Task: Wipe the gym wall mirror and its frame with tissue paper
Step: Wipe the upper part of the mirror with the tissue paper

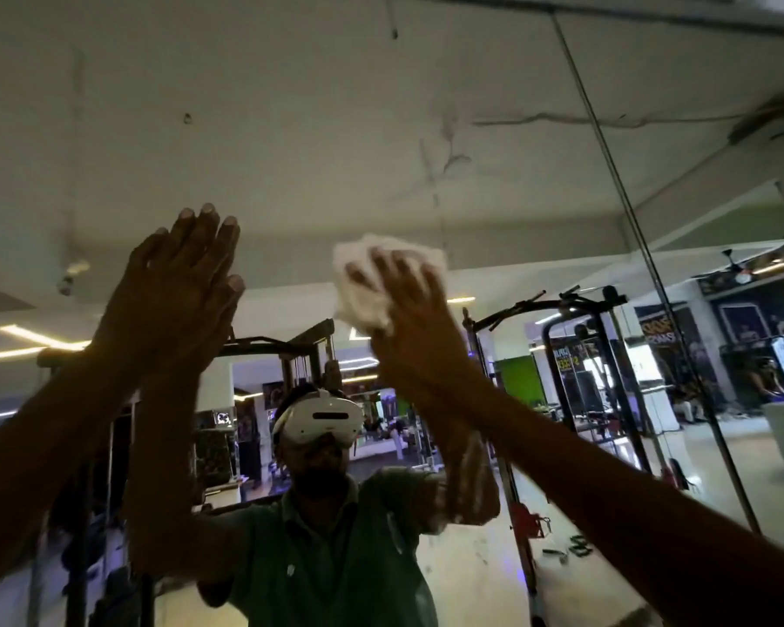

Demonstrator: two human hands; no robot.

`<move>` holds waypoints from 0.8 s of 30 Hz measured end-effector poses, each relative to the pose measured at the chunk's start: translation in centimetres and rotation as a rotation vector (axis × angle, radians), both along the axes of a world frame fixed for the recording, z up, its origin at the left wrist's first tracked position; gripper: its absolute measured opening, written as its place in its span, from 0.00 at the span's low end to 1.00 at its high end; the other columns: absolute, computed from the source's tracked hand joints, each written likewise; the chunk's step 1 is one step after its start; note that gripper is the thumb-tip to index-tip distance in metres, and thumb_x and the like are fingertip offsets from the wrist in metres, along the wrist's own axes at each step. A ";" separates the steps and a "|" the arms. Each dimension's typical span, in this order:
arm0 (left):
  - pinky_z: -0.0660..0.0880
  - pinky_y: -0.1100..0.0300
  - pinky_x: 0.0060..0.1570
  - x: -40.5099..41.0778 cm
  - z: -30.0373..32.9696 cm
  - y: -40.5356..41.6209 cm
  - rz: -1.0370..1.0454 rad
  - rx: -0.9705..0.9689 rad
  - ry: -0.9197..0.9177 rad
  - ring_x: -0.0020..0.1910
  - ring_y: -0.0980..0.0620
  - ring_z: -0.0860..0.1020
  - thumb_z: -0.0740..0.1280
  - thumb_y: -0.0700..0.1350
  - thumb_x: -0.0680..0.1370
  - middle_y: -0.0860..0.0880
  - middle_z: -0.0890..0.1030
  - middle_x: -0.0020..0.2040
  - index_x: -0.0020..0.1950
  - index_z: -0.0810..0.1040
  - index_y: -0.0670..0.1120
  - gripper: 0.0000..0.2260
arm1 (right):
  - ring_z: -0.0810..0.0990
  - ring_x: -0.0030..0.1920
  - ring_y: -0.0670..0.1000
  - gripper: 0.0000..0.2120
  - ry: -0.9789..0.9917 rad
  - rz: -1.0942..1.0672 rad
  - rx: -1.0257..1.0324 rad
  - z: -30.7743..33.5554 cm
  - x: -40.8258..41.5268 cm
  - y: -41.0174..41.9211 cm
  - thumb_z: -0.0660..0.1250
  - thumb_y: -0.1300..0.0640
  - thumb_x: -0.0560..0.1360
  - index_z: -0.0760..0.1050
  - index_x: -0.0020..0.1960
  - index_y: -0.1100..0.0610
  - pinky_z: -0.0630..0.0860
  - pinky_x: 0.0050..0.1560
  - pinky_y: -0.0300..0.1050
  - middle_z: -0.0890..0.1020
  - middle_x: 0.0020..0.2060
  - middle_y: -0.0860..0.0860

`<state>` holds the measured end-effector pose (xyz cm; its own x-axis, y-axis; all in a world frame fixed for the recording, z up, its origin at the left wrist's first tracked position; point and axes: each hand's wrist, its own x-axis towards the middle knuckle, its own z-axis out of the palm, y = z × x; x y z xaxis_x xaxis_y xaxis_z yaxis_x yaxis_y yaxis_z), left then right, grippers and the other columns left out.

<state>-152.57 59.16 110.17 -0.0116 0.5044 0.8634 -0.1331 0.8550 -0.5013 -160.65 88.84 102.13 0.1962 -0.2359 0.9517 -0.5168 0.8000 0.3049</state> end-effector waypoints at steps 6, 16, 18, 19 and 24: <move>0.54 0.36 0.77 -0.3 -1.4 1.4 -0.092 0.060 0.055 0.82 0.36 0.56 0.47 0.53 0.84 0.37 0.58 0.83 0.83 0.59 0.40 0.29 | 0.50 0.83 0.65 0.34 -0.265 -0.045 -0.638 0.9 -2.4 7.0 0.43 0.41 0.83 0.50 0.85 0.55 0.51 0.79 0.72 0.53 0.84 0.62; 0.45 0.36 0.80 -4.4 -1.1 2.3 -0.018 0.237 0.097 0.83 0.39 0.41 0.47 0.61 0.85 0.40 0.43 0.85 0.85 0.44 0.45 0.33 | 0.33 0.83 0.54 0.47 -0.304 0.233 0.012 -4.8 2.2 -4.6 0.32 0.21 0.74 0.28 0.82 0.49 0.29 0.80 0.61 0.35 0.84 0.53; 0.44 0.35 0.79 -5.1 -0.7 2.1 -0.003 0.253 0.096 0.83 0.39 0.40 0.47 0.62 0.84 0.41 0.41 0.85 0.85 0.43 0.46 0.34 | 0.38 0.84 0.51 0.46 -0.372 0.432 -0.123 -3.8 3.4 -5.5 0.31 0.22 0.75 0.29 0.82 0.49 0.29 0.81 0.54 0.39 0.85 0.51; 0.43 0.35 0.79 -5.6 -0.7 1.9 0.009 0.261 0.095 0.83 0.39 0.39 0.47 0.62 0.84 0.41 0.41 0.85 0.85 0.42 0.47 0.34 | 0.39 0.84 0.50 0.45 -0.376 0.475 -0.232 -3.1 3.6 -6.0 0.31 0.24 0.76 0.34 0.84 0.50 0.31 0.81 0.52 0.42 0.85 0.51; 0.41 0.37 0.80 -5.8 -0.6 1.5 -0.058 0.213 0.071 0.83 0.40 0.39 0.49 0.64 0.83 0.43 0.40 0.85 0.85 0.42 0.48 0.36 | 0.43 0.84 0.60 0.37 -0.340 0.156 -0.509 0.2 2.3 -8.1 0.40 0.39 0.82 0.53 0.85 0.57 0.42 0.82 0.62 0.47 0.84 0.62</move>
<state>-158.40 60.63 109.55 0.0769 0.3086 0.9481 -0.1095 0.9478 -0.2996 -158.34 80.69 102.33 -0.1410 0.2701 0.9524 -0.6402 0.7089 -0.2959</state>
